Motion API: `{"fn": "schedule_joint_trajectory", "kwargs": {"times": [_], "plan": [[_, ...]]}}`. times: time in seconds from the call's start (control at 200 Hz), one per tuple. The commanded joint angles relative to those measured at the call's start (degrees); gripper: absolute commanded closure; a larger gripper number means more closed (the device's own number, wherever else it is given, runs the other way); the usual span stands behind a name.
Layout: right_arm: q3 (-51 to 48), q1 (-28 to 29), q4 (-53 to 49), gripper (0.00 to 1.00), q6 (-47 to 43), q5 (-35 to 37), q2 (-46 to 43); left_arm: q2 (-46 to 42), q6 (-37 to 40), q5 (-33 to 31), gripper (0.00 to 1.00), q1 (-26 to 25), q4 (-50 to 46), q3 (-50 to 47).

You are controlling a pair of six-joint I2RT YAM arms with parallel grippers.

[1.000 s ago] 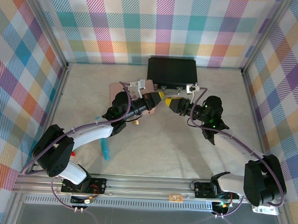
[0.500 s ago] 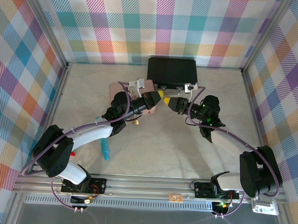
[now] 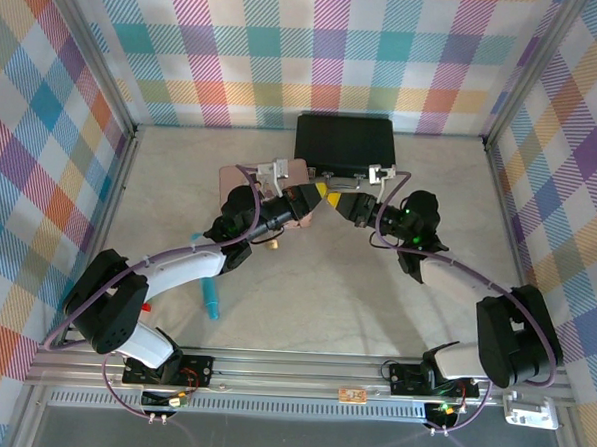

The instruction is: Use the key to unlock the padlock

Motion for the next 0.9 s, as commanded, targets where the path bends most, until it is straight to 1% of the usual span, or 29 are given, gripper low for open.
{"fn": "schedule_joint_trajectory", "kwargs": {"times": [0.0, 0.05, 0.16, 0.19, 0.25, 0.36, 0.445, 0.55, 0.685, 0.89], "plan": [[-0.3, 0.04, 3.96, 0.81, 1.34, -1.0, 0.83, -1.6, -0.53, 0.23, 1.0, -0.18, 3.86, -0.46], [-0.49, 0.08, 4.65, 0.83, 1.81, -1.1, 1.22, -1.59, -0.68, 0.24, 1.0, -0.16, 3.99, -0.47], [-0.29, 0.04, 5.71, 0.98, 2.35, -1.53, 1.9, -1.62, -0.81, 0.17, 1.0, -0.13, 4.21, -0.63], [-0.3, 0.04, 5.93, 1.0, 2.48, -1.54, 2.02, -1.71, -0.87, 0.06, 1.0, -0.12, 4.3, -0.76], [-0.33, 0.04, 6.27, 1.0, 2.72, -1.5, 2.21, -1.95, -0.96, -0.31, 1.0, -0.12, 4.39, -0.97], [-0.29, 0.04, 6.41, 0.96, 3.39, -1.66, 2.47, -2.34, -0.85, -1.06, 1.0, -0.18, 4.65, -1.51], [-0.51, 0.21, 7.03, 0.89, 4.62, -1.89, 2.72, -2.46, -0.79, -1.57, 1.0, -0.13, 4.91, -1.7], [-0.93, 0.83, 7.12, 0.83, 5.19, -1.62, 2.58, -2.34, -0.86, -1.79, 1.0, -0.11, 5.35, -1.65], [-1.38, 1.36, 7.14, 0.8, 5.32, -1.27, 2.38, -2.21, -0.92, -1.79, 1.0, -0.16, 5.71, -1.56], [-1.41, 1.44, 7.24, 0.82, 5.39, -1.15, 2.69, -2.81, -0.96, -1.92, 1.0, -0.11, 5.71, -1.81]]}}
